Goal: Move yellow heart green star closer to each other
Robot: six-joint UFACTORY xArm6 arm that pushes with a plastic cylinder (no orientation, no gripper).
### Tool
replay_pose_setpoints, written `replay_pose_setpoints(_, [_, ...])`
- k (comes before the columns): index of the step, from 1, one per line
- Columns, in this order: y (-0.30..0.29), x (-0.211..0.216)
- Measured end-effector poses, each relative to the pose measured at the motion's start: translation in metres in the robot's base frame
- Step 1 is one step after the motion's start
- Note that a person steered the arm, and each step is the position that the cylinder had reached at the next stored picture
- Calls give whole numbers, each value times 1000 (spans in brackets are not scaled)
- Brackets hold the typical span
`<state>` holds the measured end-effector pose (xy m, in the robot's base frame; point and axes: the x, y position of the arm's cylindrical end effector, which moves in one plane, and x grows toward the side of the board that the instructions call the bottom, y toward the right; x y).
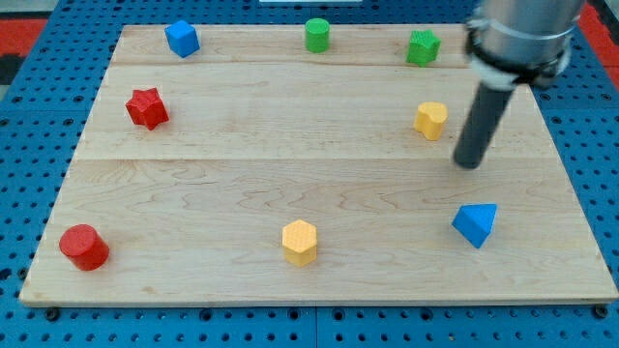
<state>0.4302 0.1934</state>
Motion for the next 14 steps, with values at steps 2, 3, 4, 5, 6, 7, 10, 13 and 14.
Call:
replay_pose_setpoints(2, [-156,-35])
replay_pose_setpoints(3, [-167,-38])
replay_pose_setpoints(4, [-125,-12])
replay_pose_setpoints(5, [-136,-47])
replay_pose_setpoints(6, [-237,-54])
replay_pose_setpoints(7, [-243,-53])
replay_pose_setpoints(10, [14,-142])
replay_pose_setpoints(13, [-126,-134])
replay_pose_setpoints(14, [-75,-204])
